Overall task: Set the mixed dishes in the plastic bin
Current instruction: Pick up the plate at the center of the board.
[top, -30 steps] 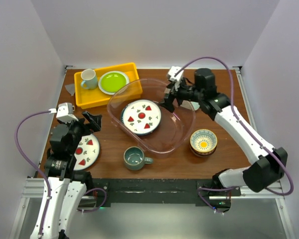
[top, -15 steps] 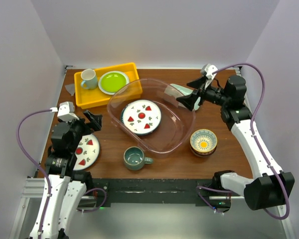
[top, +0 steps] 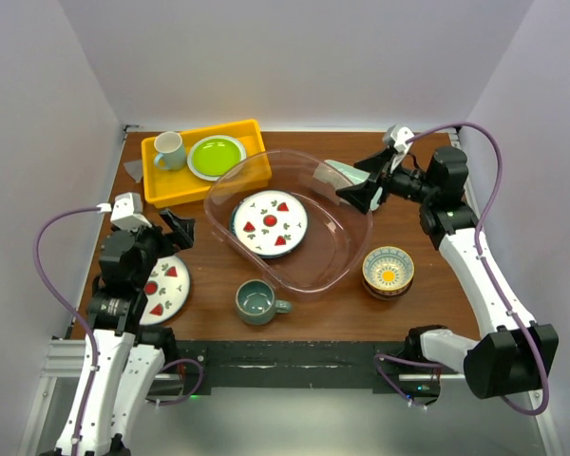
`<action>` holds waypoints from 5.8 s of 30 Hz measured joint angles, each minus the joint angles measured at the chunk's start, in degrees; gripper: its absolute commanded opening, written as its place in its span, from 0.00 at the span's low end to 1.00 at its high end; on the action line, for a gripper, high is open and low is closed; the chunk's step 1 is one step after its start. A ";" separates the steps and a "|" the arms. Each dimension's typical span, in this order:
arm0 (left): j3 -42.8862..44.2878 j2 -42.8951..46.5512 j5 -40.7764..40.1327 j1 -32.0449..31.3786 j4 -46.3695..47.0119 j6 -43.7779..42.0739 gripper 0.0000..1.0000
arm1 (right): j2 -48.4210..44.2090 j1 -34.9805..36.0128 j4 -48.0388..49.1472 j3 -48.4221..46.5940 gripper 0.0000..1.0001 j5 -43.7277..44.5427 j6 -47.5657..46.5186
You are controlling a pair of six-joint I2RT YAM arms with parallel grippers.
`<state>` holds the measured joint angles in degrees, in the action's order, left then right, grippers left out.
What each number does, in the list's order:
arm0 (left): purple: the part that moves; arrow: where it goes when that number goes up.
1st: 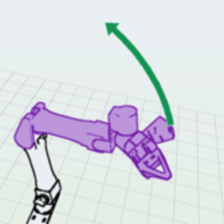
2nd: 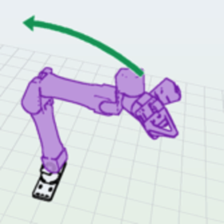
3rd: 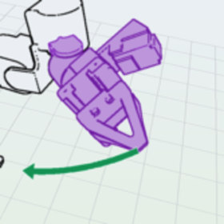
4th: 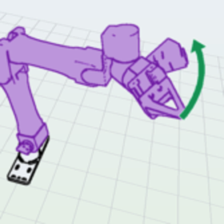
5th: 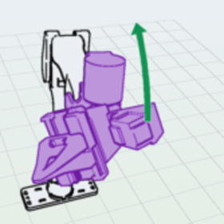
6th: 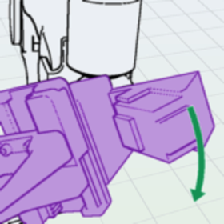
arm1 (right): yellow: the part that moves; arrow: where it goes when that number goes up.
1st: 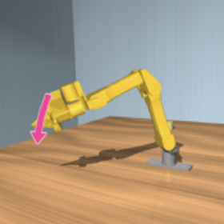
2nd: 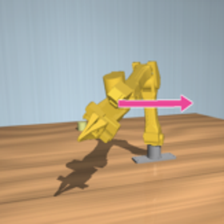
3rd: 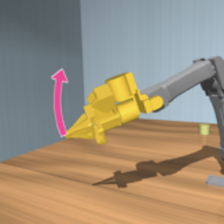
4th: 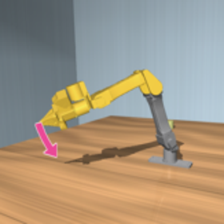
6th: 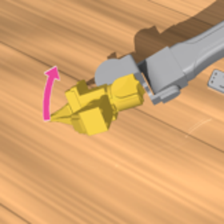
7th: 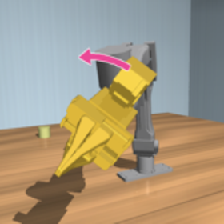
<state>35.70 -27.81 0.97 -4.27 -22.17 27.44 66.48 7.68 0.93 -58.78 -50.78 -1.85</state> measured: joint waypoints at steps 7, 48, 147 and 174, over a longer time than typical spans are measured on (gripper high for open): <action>0.00 -1.09 -0.57 0.00 -0.17 0.02 1.00 | 0.76 0.00 -0.22 0.00 0.98 -0.39 -0.17; -0.85 -5.44 -2.86 0.00 -0.17 0.46 1.00 | 3.10 0.20 -4.83 0.00 0.98 -0.74 -9.14; 20.46 -41.42 -29.24 -2.49 -33.20 24.94 0.00 | 4.59 1.27 -9.16 -0.35 0.98 0.55 -12.39; 29.49 -25.11 -21.16 -2.51 -33.81 26.05 0.00 | 4.59 1.29 -9.14 -0.35 0.98 0.48 -12.37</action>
<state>65.19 -52.93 -20.18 -6.79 -55.99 53.49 71.07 8.97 -8.21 -59.13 -50.30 -14.22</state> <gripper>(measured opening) 0.051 0.983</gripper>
